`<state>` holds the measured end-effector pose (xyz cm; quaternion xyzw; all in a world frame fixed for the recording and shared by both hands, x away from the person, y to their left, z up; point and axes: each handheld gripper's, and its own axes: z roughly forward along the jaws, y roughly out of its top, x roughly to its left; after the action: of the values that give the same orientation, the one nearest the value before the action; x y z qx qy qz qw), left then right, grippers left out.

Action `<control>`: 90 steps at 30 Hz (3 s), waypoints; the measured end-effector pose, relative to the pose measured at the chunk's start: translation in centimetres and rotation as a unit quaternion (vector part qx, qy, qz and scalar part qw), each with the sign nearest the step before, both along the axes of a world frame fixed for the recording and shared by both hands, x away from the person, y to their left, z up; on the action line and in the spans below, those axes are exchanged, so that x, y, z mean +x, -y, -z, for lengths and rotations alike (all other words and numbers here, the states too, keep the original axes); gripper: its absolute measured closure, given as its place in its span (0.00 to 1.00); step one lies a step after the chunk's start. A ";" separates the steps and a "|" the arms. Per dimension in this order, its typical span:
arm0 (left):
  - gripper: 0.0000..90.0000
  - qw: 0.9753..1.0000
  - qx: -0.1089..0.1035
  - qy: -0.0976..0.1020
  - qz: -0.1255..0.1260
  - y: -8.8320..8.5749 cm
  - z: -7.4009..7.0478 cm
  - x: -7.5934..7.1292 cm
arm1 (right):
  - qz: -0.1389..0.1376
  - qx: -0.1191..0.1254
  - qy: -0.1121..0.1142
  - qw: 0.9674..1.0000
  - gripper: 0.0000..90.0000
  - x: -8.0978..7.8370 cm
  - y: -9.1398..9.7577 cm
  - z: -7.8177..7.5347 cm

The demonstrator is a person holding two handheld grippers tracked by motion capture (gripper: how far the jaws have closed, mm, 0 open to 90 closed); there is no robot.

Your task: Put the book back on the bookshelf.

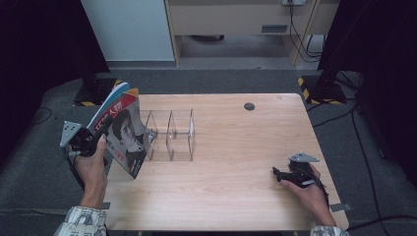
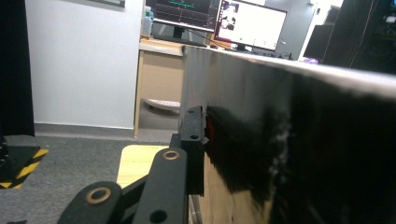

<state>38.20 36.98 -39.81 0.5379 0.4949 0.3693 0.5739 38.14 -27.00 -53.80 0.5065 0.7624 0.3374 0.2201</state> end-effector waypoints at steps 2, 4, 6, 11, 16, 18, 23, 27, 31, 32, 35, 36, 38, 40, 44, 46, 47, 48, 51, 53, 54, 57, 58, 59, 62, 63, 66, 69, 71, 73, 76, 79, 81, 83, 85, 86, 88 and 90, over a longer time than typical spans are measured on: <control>0.82 1.000 -0.002 -0.001 0.001 -0.1 0.0 0.0 | 0.000 0.000 0.000 1.000 0.22 0.0 0.0 0.0; 0.82 1.000 0.000 -0.001 0.002 0.0 0.0 0.0 | 0.000 0.000 0.000 1.000 0.22 0.0 0.0 0.0; 0.81 1.000 0.001 -0.002 0.002 0.0 0.0 0.0 | -0.001 -0.001 0.000 1.000 0.22 0.0 0.0 0.0; 0.79 1.000 0.003 -0.004 -0.002 0.1 -0.1 0.0 | -0.001 -0.002 0.000 1.000 0.22 0.0 0.0 0.0; 0.76 1.000 0.006 -0.007 -0.001 0.3 -0.1 0.0 | -0.001 -0.001 0.000 1.000 0.22 0.0 0.0 0.0; 0.72 1.000 0.007 -0.005 0.000 0.4 -0.1 0.0 | -0.001 -0.002 0.000 1.000 0.22 0.0 0.0 0.0; 0.61 1.000 0.011 -0.007 -0.003 0.4 -0.1 0.0 | -0.001 -0.001 -0.001 1.000 0.22 -0.1 0.0 0.0; 0.48 1.000 0.009 -0.008 -0.001 0.5 -0.1 0.1 | -0.001 -0.001 -0.001 1.000 0.22 -0.1 0.0 0.0; 0.32 1.000 0.018 -0.011 0.001 0.8 -0.3 0.1 | -0.001 -0.001 -0.001 1.000 0.22 -0.1 0.0 0.0; 0.29 1.000 0.023 -0.014 0.002 0.9 -0.3 0.1 | -0.001 0.000 -0.001 1.000 0.22 -0.1 0.0 0.0; 0.20 0.999 0.035 -0.018 0.002 1.2 -0.4 0.0 | -0.001 -0.001 -0.001 1.000 0.22 -0.1 0.0 0.0; 0.19 0.999 0.038 -0.019 0.002 1.3 -0.4 -0.1 | -0.001 -0.001 -0.001 1.000 0.22 -0.1 0.0 0.0; 0.16 0.999 0.036 -0.022 0.005 1.4 -0.4 -0.2 | -0.001 -0.001 -0.001 1.000 0.22 -0.1 0.0 0.0; 0.14 0.999 0.036 -0.026 0.008 1.3 -0.4 -0.3 | -0.001 -0.001 -0.001 1.000 0.22 -0.1 0.0 0.0; 0.11 0.999 0.031 -0.027 0.006 1.0 -0.4 -0.5 | -0.001 -0.001 -0.001 1.000 0.22 -0.1 0.0 0.0; 0.11 0.999 0.027 -0.025 0.008 0.9 -0.3 -0.7 | -0.002 -0.001 -0.001 1.000 0.21 -0.1 0.0 0.0; 0.11 0.999 0.032 -0.024 0.010 0.9 -0.3 -0.8 | -0.002 -0.001 -0.001 1.000 0.21 0.0 0.0 0.0; 0.10 0.999 0.031 -0.024 0.014 0.9 -0.2 -0.8 | -0.003 -0.001 -0.001 1.000 0.21 0.0 0.0 0.0; 0.08 0.999 0.032 -0.019 0.018 1.0 -0.1 -0.9 | -0.003 -0.001 -0.001 1.000 0.21 0.0 0.0 0.0; 0.07 0.999 0.027 -0.021 0.018 0.9 -0.1 -1.0 | -0.002 -0.001 -0.001 1.000 0.21 0.0 0.0 0.0; 0.06 0.999 0.030 -0.021 0.016 0.9 -0.2 -1.1 | -0.003 -0.001 -0.001 1.000 0.21 0.0 0.0 0.0; 0.05 0.999 0.034 -0.019 0.021 1.0 -0.3 -1.2 | -0.004 -0.001 0.000 1.000 0.21 0.0 0.0 0.0; 0.05 0.999 0.037 -0.020 0.022 1.0 -0.3 -1.3 | -0.003 -0.001 0.000 1.000 0.21 0.0 0.0 0.0; 0.05 0.999 0.039 -0.020 0.023 1.0 -0.3 -1.3 | -0.004 -0.001 0.000 1.000 0.21 0.0 0.0 0.0; 0.04 0.999 0.043 -0.024 0.024 1.1 -0.3 -1.4 | -0.004 -0.001 0.000 1.000 0.21 0.0 0.0 0.0; 0.04 0.998 0.044 -0.024 0.023 1.1 -0.3 -1.5 | -0.004 -0.001 0.000 1.000 0.21 0.0 0.0 0.0; 0.04 0.998 0.046 -0.021 0.025 1.0 -0.3 -1.7 | -0.004 -0.002 0.000 1.000 0.21 0.0 0.0 0.0; 0.03 0.998 0.046 -0.023 0.023 0.8 -0.1 -2.0 | -0.004 -0.001 0.000 1.000 0.21 0.0 0.0 0.0; 0.03 0.998 0.043 -0.025 0.024 0.7 0.0 -2.1 | -0.004 -0.001 0.000 1.000 0.21 0.0 0.0 0.0; 0.04 0.999 0.044 -0.024 0.019 0.6 0.0 -2.3 | -0.004 -0.002 0.000 1.000 0.21 0.0 0.0 0.0; 0.04 0.999 0.044 -0.026 0.017 0.5 0.1 -2.6 | -0.004 -0.002 -0.001 1.000 0.21 -0.1 0.0 0.0; 0.03 0.999 0.043 -0.028 0.018 0.5 0.2 -2.9 | -0.004 -0.001 0.000 1.000 0.21 -0.1 0.0 0.0; 0.03 0.998 0.042 -0.031 0.016 0.6 0.4 -3.1 | -0.004 -0.001 -0.001 1.000 0.21 -0.1 0.0 0.0; 0.03 0.998 0.051 -0.033 0.015 0.7 0.4 -3.5 | -0.005 -0.002 -0.001 1.000 0.20 0.0 0.0 0.0; 0.03 0.998 0.056 -0.033 0.013 0.8 0.5 -3.8 | -0.005 0.000 -0.004 1.000 0.19 0.0 -0.1 0.0; 0.03 0.998 0.055 -0.036 0.013 0.7 0.6 -3.9 | -0.006 0.001 -0.004 1.000 0.19 0.0 -0.1 0.0; 0.03 0.998 0.055 -0.039 0.012 0.7 0.8 -4.0 | -0.007 0.001 -0.003 1.000 0.19 0.0 -0.1 0.0; 0.03 0.998 0.055 -0.038 0.012 0.6 1.0 -4.0 | -0.007 0.001 -0.003 1.000 0.19 0.0 -0.1 0.0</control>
<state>34.16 36.35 -40.79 0.5883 0.4890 0.3681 0.5284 38.11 -26.92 -53.81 0.5027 0.7662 0.3376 0.2150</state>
